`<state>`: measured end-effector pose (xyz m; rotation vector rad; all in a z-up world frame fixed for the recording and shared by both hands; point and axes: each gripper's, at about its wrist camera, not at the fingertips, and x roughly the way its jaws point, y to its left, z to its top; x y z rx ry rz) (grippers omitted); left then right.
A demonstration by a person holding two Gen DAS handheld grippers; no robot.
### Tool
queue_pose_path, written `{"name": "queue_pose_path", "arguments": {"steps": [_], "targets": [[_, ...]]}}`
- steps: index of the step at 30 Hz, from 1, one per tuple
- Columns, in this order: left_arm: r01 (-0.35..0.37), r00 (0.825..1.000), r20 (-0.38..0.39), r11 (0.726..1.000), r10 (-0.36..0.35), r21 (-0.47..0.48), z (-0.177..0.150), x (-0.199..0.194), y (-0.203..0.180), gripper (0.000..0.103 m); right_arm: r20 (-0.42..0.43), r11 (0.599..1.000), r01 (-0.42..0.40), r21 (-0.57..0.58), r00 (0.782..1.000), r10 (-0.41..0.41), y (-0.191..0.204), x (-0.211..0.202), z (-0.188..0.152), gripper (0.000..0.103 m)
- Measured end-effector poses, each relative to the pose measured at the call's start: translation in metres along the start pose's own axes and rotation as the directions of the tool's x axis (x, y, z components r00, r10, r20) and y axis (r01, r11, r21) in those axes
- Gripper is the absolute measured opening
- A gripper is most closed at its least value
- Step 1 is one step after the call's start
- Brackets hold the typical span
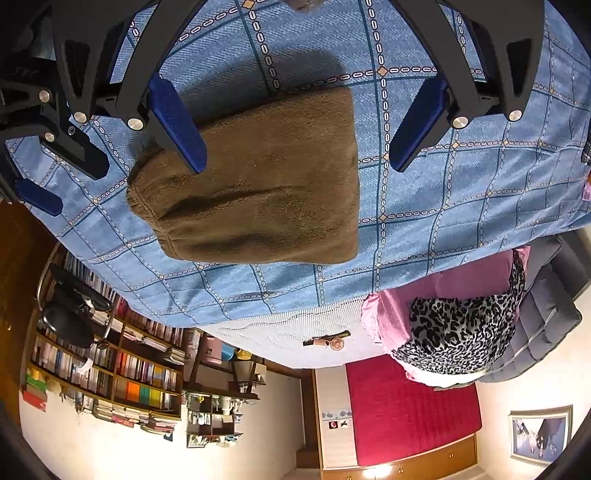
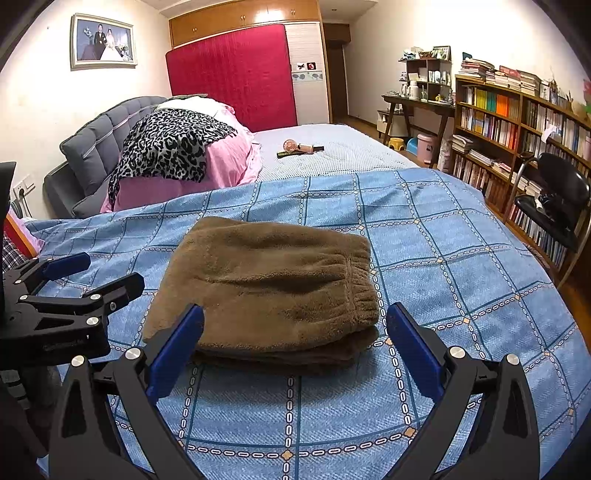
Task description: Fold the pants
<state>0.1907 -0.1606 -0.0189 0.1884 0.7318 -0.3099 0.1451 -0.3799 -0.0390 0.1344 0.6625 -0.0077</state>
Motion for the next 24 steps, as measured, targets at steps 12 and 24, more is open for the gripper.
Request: {"name": "queue_pose_path", "arguments": {"steps": [12, 24], "targets": [[-0.006, 1.0, 0.024, 1.0, 0.006, 0.014, 0.0, -0.004, -0.002, 0.098, 0.003, 1.0, 0.002, 0.0, 1.0, -0.002, -0.002, 0.003, 0.001, 0.1], [-0.015, 1.0, -0.024, 1.0, 0.015, -0.024, -0.003, 0.004, 0.006, 0.098, -0.018, 1.0, 0.024, 0.014, 1.0, -0.024, -0.005, 0.007, -0.003, 0.1]]}}
